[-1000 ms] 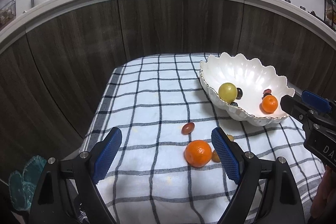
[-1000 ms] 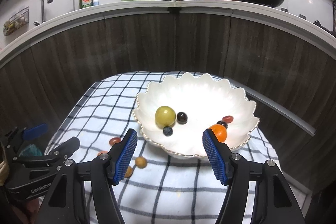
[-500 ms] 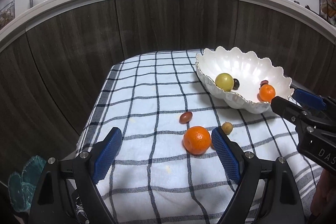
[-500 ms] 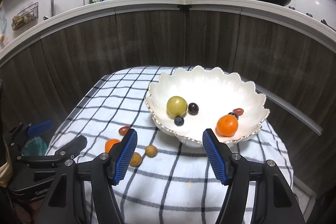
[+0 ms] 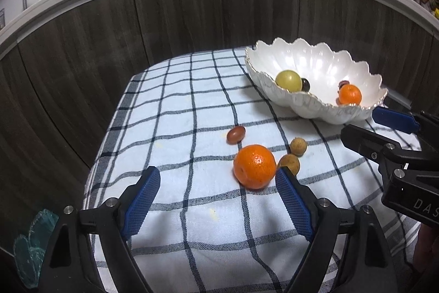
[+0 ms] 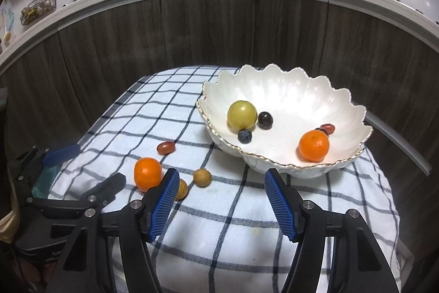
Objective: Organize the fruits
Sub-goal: 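Move the left tool around a mandarin while the right tool reaches a small brown fruit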
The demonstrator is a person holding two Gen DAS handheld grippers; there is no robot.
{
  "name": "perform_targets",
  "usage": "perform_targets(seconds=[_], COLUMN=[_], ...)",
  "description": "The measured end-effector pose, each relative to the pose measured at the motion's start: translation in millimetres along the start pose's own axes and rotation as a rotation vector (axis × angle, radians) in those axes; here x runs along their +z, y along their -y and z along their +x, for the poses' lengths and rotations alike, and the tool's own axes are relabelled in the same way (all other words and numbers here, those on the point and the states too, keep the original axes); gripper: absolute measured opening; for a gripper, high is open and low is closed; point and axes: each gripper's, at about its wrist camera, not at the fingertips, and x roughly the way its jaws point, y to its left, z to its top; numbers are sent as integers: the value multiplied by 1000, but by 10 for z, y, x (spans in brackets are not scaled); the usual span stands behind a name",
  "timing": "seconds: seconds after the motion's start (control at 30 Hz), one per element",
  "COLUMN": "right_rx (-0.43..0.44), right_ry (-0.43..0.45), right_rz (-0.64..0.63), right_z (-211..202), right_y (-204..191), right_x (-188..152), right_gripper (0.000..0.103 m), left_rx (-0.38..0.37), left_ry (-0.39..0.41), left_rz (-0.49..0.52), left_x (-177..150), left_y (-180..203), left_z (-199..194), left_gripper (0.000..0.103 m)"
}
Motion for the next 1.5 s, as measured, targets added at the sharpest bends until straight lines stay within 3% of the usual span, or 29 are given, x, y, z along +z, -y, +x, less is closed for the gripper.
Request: perform_targets(seconds=[0.7, 0.8, 1.2, 1.5], right_rx=[49, 63, 93, 117], right_ry=[-78, -92, -134, -172], right_rz=[19, 16, 48, 87], right_z=[363, 425, 660, 847], right_y=[53, 35, 54, 60], right_x=[3, 7, 28, 30], right_gripper=[61, 55, 54, 43], left_rx=[-96, -109, -135, -185], left_ry=[-56, -72, -81, -104], left_rz=[79, 68, 29, -19], left_x=[19, 12, 30, 47], left_y=[173, 164, 128, 89], left_z=[373, 423, 518, 614], left_gripper=[70, 67, 60, 51])
